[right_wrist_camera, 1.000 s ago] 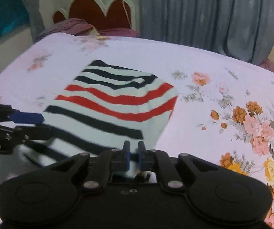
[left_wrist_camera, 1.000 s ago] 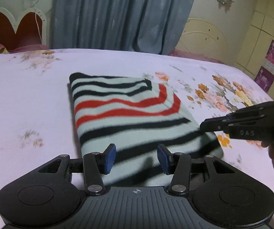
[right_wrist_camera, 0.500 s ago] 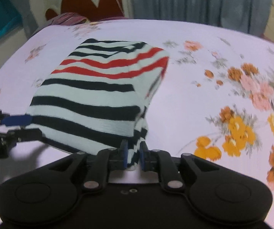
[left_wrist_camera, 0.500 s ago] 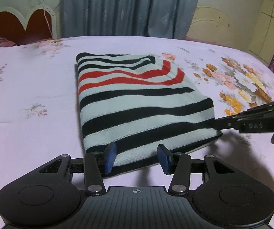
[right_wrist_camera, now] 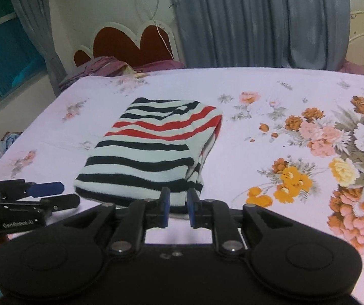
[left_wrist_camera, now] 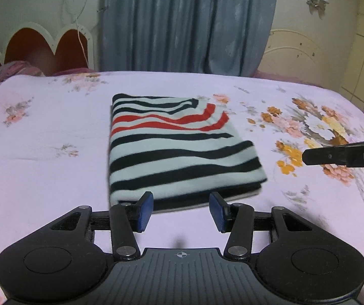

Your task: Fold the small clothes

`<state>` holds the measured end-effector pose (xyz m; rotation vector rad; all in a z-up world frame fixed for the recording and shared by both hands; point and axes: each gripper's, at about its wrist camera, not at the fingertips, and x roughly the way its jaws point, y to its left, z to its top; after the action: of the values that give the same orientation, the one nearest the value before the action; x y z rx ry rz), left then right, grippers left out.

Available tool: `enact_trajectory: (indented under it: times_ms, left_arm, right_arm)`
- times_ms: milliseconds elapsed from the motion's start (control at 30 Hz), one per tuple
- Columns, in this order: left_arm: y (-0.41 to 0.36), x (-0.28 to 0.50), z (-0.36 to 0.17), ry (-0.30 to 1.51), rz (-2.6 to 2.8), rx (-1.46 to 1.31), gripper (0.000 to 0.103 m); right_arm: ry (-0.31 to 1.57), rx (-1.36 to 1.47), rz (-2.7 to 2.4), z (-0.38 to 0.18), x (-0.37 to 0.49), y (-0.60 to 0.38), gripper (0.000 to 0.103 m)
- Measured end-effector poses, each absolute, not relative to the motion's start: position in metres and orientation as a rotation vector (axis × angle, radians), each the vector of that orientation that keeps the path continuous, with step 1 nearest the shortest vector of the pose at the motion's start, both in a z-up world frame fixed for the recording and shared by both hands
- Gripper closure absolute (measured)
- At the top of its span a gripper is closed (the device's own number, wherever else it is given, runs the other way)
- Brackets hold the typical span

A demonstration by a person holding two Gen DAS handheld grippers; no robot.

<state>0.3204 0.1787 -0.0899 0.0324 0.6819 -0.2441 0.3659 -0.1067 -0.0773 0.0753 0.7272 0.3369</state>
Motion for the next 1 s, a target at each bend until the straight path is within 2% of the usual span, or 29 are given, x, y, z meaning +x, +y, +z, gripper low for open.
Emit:
enact_trajectory:
  times_ms: [100,133,167,200,233,267,300,400,467,533,567,600,1000]
  left_arm:
    - [0.173,0.305,-0.082,0.662,-0.222,0.024,0.055]
    - [0.172,0.300,-0.080,0.656,-0.211,0.018,0.051]
    - [0.171,0.294,-0.077,0.647,-0.194,0.012,0.026]
    - [0.171,0.287,-0.074,0.627,-0.170,0.008,0.011]
    - [0.170,0.278,-0.071,0.595,-0.150,0.008,0.000]
    - [0.170,0.270,-0.068,0.571,-0.143,0.013,0.000]
    - [0.168,0.263,-0.065,0.573,-0.139,0.018,0.000]
    - [0.166,0.241,-0.057,0.571,-0.130,0.015,0.000]
    - [0.165,0.225,-0.050,0.563,-0.126,0.018,0.000]
    - [0.162,0.208,-0.043,0.566,-0.117,0.019,0.000]
    - [0.161,0.201,-0.041,0.567,-0.119,0.019,0.000]
    - [0.159,0.193,-0.038,0.564,-0.116,0.023,0.000]
    - [0.163,0.116,-0.017,0.515,-0.114,-0.008,0.000]
  right_arm:
    - [0.716,0.063,0.337,-0.072,0.352,-0.108,0.087]
    - [0.708,0.058,0.333,-0.070,0.346,-0.110,0.085]
    - [0.696,0.052,0.328,-0.068,0.339,-0.111,0.073]
    - [0.687,0.048,0.315,-0.067,0.333,-0.112,0.043]
    - [0.670,0.046,0.293,-0.065,0.325,-0.114,0.029]
    - [0.650,0.043,0.283,-0.063,0.317,-0.116,0.018]
    - [0.636,0.037,0.282,-0.061,0.309,-0.118,0.023]
    - [0.643,0.046,0.275,-0.056,0.289,-0.124,0.025]
    - [0.617,0.045,0.267,-0.051,0.272,-0.127,0.021]
    - [0.605,0.044,0.254,-0.047,0.257,-0.127,0.011]
    - [0.601,0.043,0.251,-0.045,0.249,-0.127,0.003]
    - [0.600,0.040,0.247,-0.043,0.242,-0.127,0.001]
    - [0.597,-0.002,0.231,-0.035,0.176,-0.116,0.001]
